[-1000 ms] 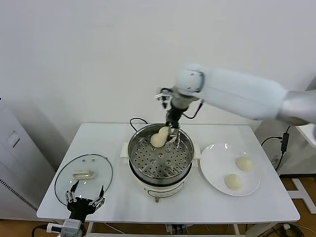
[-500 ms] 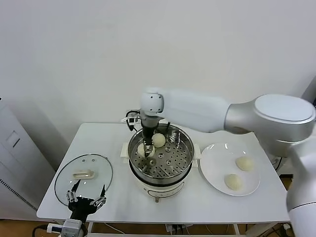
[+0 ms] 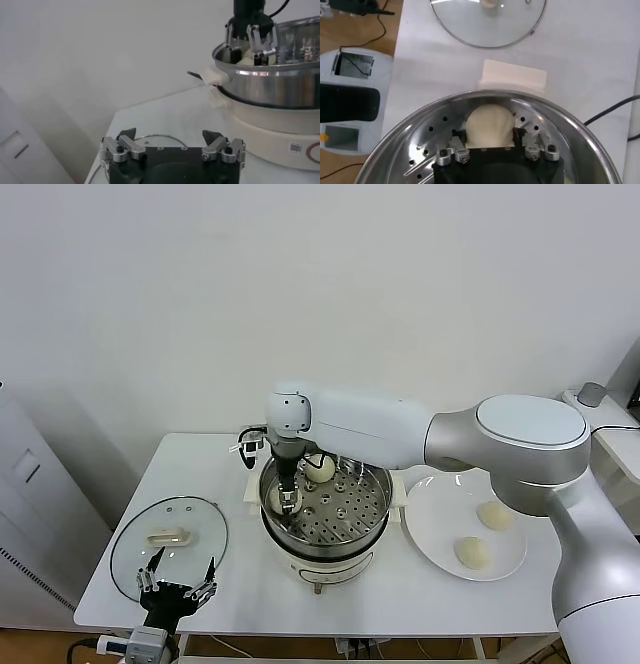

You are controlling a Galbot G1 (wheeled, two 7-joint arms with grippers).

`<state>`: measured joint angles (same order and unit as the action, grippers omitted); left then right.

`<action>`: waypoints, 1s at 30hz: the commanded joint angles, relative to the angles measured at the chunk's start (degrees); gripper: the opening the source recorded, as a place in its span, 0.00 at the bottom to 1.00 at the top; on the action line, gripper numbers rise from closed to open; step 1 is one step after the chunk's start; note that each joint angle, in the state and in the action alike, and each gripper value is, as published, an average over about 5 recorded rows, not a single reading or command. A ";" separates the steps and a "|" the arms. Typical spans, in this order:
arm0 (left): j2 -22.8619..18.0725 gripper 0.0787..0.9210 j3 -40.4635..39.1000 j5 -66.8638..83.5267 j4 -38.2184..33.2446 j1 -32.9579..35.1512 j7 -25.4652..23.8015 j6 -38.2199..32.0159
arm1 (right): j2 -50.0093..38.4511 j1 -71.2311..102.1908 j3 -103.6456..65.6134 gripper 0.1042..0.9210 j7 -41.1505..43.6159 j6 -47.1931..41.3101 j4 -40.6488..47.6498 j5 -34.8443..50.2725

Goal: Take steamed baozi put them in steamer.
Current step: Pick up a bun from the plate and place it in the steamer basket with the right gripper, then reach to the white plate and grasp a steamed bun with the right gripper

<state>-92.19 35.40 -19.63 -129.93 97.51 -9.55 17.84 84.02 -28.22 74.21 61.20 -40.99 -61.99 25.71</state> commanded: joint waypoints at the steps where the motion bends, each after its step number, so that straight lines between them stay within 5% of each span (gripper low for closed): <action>1: -0.91 0.88 -0.08 -0.10 -0.25 0.07 -0.06 0.08 | -3.96 -1.86 -1.63 0.84 -0.08 -0.25 -3.69 -1.11; 11: -1.10 0.88 -0.12 1.39 -1.50 0.32 -1.11 0.58 | -30.50 -13.02 -4.84 0.88 7.07 5.75 -21.88 -4.03; 19: -0.85 0.88 0.99 7.88 -1.47 0.35 -2.02 1.34 | -52.89 -14.43 -5.40 0.88 15.90 21.59 -24.55 -14.82; 30: -0.77 0.88 1.50 7.77 1.09 1.79 -2.28 0.54 | -60.79 17.03 -26.23 0.88 16.24 29.84 -23.98 -28.03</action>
<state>-92.19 36.71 -13.22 -129.87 98.96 -11.63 18.50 35.86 -29.40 60.89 74.77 -19.75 -84.16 8.15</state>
